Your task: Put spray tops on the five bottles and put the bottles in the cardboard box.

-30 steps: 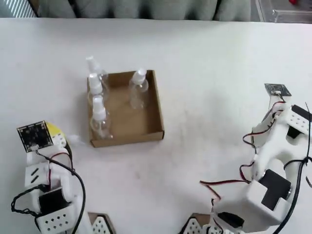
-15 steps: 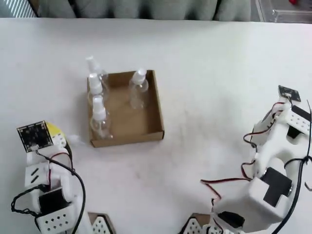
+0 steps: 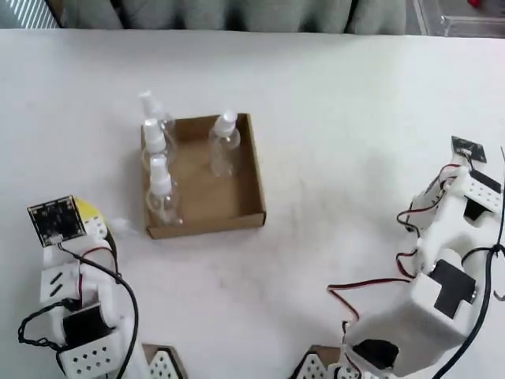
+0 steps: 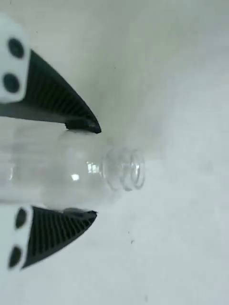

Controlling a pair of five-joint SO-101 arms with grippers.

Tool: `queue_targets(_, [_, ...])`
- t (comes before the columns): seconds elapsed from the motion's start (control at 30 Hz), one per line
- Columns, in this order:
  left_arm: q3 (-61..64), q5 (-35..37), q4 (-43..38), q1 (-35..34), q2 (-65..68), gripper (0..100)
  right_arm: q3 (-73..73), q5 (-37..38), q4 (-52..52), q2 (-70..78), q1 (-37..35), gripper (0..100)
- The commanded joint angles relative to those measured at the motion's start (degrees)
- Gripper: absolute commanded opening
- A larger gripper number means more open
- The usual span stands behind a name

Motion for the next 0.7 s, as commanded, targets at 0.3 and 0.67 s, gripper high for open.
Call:
queue_targets(0.3, [-0.2,0.4,1.4,1.9,-0.6,5,-2.9,7.4,9.4,-3.1,-1.1,1.6])
queue_targets(0.67, [-5.5,4.8,8.5,3.8,-0.5,5,5.9,3.7,13.0,-5.0,-15.1,1.6])
